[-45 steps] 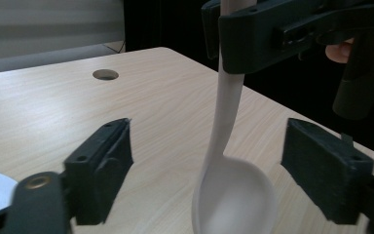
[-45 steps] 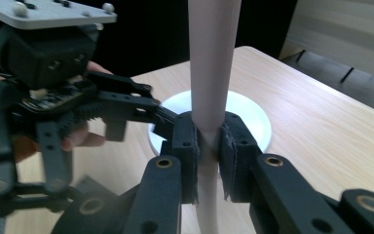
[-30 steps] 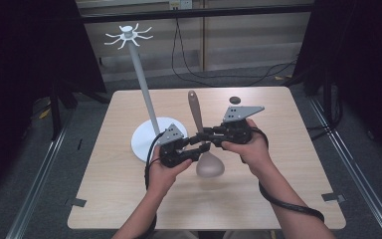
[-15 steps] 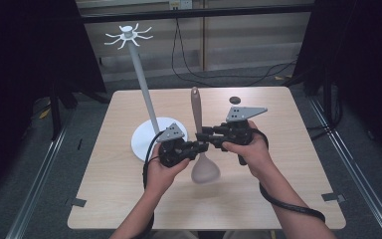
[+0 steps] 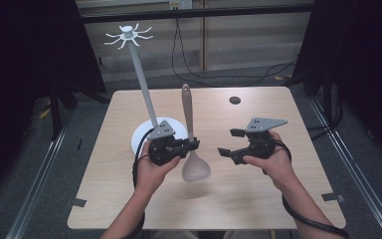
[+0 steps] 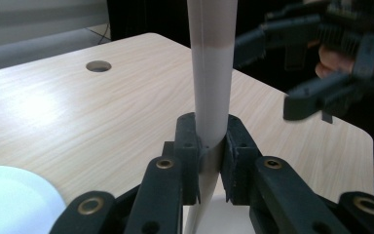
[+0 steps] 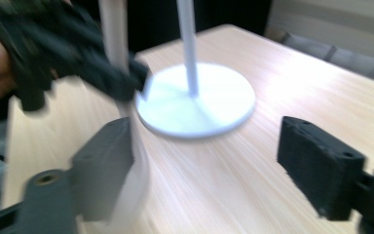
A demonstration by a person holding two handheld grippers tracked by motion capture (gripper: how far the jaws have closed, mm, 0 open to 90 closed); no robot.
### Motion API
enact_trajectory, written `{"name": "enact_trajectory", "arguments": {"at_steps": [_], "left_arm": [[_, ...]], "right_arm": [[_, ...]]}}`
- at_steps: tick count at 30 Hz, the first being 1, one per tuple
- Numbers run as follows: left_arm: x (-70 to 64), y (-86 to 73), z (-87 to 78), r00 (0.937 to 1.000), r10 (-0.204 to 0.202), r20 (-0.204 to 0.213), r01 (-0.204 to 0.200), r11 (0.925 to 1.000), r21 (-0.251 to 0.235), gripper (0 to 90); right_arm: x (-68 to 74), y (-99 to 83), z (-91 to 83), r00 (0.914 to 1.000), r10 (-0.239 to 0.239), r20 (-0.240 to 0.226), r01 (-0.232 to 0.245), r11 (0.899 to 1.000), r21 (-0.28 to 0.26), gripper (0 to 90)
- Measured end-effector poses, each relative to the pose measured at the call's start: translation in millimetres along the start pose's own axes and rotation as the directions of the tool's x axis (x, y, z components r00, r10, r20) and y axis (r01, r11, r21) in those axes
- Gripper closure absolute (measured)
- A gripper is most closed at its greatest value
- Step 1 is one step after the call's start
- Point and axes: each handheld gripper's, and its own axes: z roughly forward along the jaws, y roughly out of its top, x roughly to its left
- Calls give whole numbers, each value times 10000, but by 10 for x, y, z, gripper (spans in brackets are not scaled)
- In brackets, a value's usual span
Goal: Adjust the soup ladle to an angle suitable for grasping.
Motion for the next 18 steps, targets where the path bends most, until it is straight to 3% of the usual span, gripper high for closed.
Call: {"name": "enact_trajectory", "arguments": {"at_steps": [5,18], "left_arm": [[25,66,-81,9999,-5,-153,4,10000,-95,795],[79,244,-241,9997,-53,-249,52,10000,-40,795]], "right_arm": [[9,-175,-32,9994,79,330,-90,9994,328,61],[69,-483,-30,9967,110,806,-171,9971,745,36]]}}
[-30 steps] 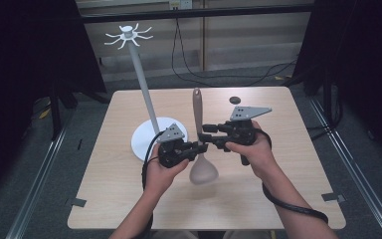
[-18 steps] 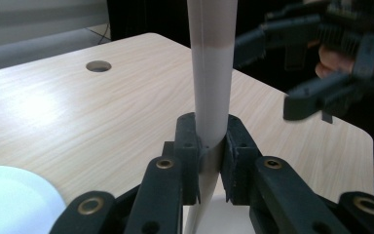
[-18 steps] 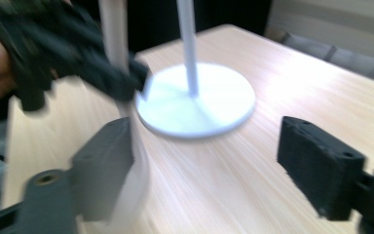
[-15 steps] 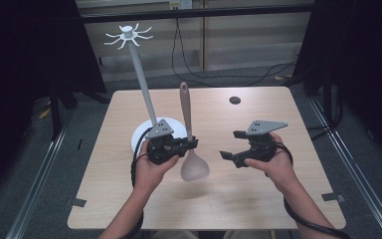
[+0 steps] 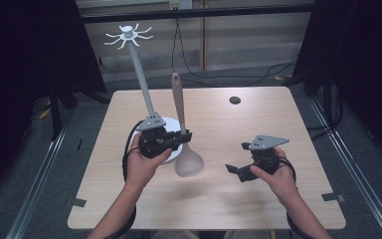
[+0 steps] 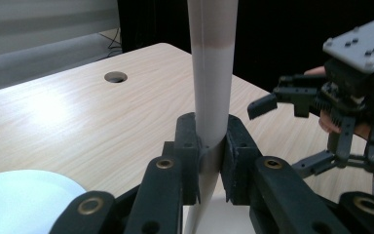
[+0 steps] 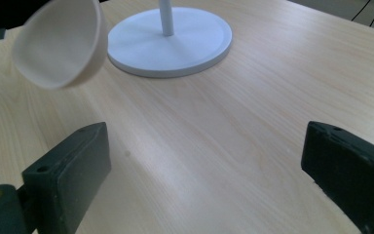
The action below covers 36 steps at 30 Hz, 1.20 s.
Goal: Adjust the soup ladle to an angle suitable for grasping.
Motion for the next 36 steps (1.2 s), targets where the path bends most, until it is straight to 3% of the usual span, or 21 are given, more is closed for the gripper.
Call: {"name": "enact_trajectory", "arguments": {"at_steps": [6,29,36], "left_arm": [[30,91,-91,9999,-84,-127,84,10000,-37,795],[124,292,-303,9990,-375,-235,369,9990,-248,795],[147,330,-357,9986,-431,-294,410,9969,-671,795]], "right_arm": [[24,-109,24,10000,56,38,-57,9998,187,36],[31,-145,15,9999,141,-3,-141,9996,225,37],[36,-142,5,9998,188,-20,-188,9997,129,36]]}}
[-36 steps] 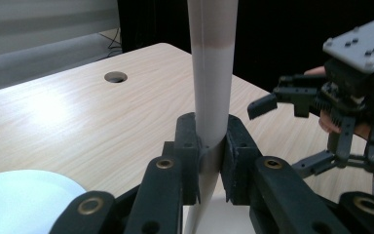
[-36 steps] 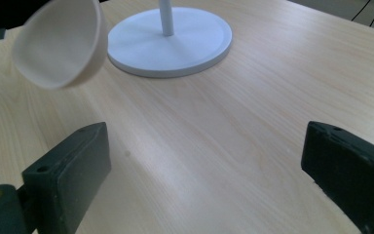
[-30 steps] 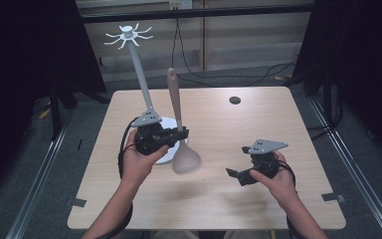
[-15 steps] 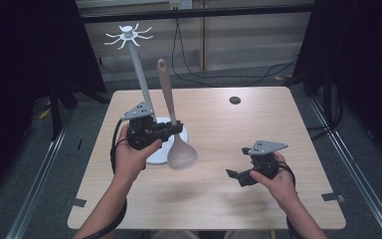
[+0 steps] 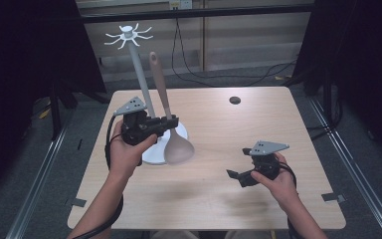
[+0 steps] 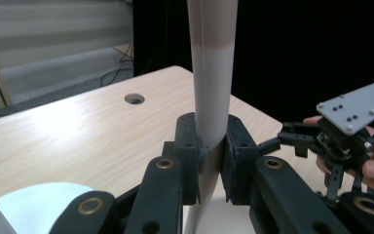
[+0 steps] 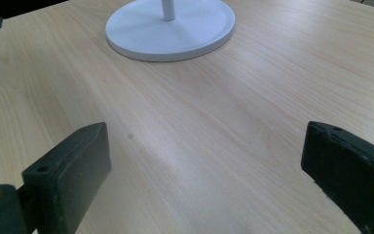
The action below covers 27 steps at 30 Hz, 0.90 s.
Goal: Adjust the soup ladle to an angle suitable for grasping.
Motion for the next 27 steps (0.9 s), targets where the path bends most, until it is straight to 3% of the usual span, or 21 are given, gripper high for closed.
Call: {"name": "enact_trajectory", "arguments": {"at_steps": [7,27], "left_arm": [[37,72,-35,9998,88,-180,-89,9999,-99,795],[202,113,-121,9961,-252,-846,246,9997,-82,795]], "right_arm": [[1,-2,0,10000,69,-40,-69,10000,-35,37],[3,8,-17,9999,88,-88,-90,9998,-150,36]]}}
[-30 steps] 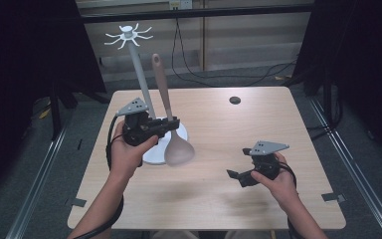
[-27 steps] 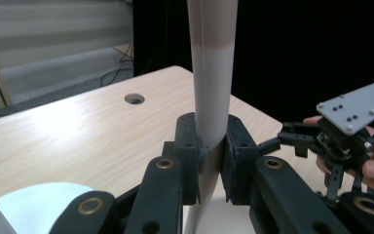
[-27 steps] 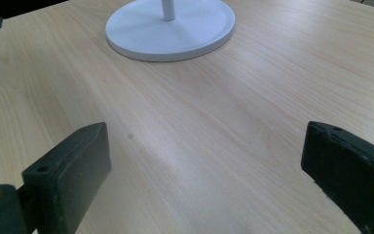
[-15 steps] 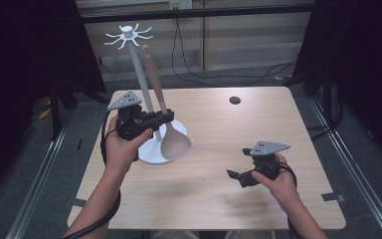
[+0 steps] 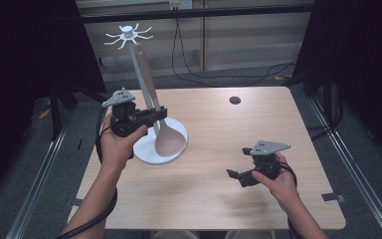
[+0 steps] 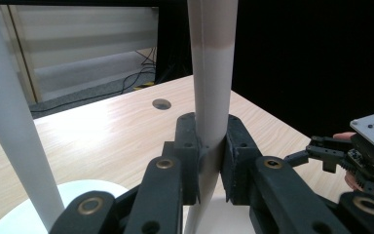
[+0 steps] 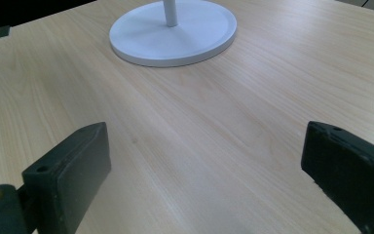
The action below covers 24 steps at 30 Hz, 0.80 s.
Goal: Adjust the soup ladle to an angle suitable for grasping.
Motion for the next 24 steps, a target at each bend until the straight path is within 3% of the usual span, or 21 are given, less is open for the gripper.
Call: {"name": "enact_trajectory", "arguments": {"at_steps": [24], "left_arm": [[114,-19,93,9983,-212,-537,213,9998,-2,794]], "right_arm": [[3,-1,-4,10000,13,-77,-13,10000,-51,37]]}}
